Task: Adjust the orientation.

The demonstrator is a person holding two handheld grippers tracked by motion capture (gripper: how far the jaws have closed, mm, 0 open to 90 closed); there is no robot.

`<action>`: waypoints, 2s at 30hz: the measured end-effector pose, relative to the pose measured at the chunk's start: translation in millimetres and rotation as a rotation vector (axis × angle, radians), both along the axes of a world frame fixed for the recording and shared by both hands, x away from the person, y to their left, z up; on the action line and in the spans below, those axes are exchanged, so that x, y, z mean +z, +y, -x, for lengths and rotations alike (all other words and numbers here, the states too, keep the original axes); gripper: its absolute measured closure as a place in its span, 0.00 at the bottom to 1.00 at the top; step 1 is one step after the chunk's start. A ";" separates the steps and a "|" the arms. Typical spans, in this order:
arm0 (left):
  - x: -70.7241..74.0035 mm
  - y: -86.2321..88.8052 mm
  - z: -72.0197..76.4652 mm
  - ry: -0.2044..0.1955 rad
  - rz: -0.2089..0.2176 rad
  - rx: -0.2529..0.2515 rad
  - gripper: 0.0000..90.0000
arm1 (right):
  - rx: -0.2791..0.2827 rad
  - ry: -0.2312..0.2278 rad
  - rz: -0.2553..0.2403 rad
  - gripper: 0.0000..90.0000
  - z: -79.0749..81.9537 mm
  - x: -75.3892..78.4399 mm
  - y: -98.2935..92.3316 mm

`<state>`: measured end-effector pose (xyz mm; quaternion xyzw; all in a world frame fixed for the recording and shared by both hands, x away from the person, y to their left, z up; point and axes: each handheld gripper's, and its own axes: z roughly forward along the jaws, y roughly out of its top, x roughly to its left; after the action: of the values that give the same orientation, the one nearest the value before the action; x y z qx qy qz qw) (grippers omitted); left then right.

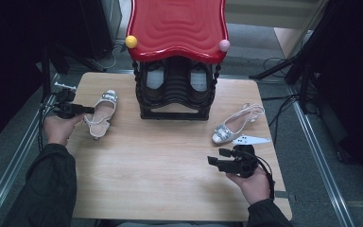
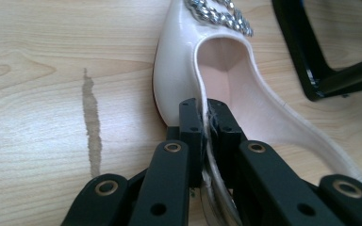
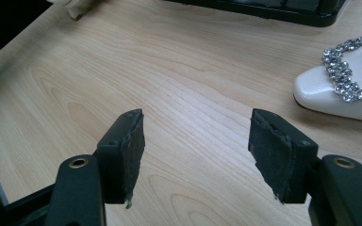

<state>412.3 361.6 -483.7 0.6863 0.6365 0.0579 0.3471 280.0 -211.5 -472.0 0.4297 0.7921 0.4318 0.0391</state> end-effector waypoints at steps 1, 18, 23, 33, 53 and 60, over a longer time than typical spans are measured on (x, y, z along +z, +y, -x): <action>1.3 -1.2 1.2 -0.005 0.002 0.000 0.96 | 0.001 -0.001 0.001 0.41 -0.3 0.2 0.0; 22.8 -16.1 43.9 -0.052 0.064 -0.037 0.96 | 0.026 -0.012 -0.013 0.41 -9.5 3.9 8.2; 24.3 -25.7 63.2 -0.043 0.073 -0.069 0.96 | 0.039 -0.015 -0.013 0.41 -13.4 4.4 13.2; 29.2 -44.5 95.6 -0.049 0.084 -0.123 0.96 | 0.056 -0.028 -0.014 0.41 -21.0 5.0 20.9; 35.3 -104.5 107.8 -0.069 0.117 -0.300 0.96 | 0.039 -0.036 0.007 0.41 -21.5 4.3 25.2; 31.2 -131.7 100.1 -0.066 0.106 -0.346 0.96 | 0.032 -0.040 0.020 0.41 -15.5 2.5 24.0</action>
<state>312.2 229.9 -452.5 0.7640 0.4996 -0.0137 0.4080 295.5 -187.5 -469.4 0.4077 0.8024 0.4327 0.0522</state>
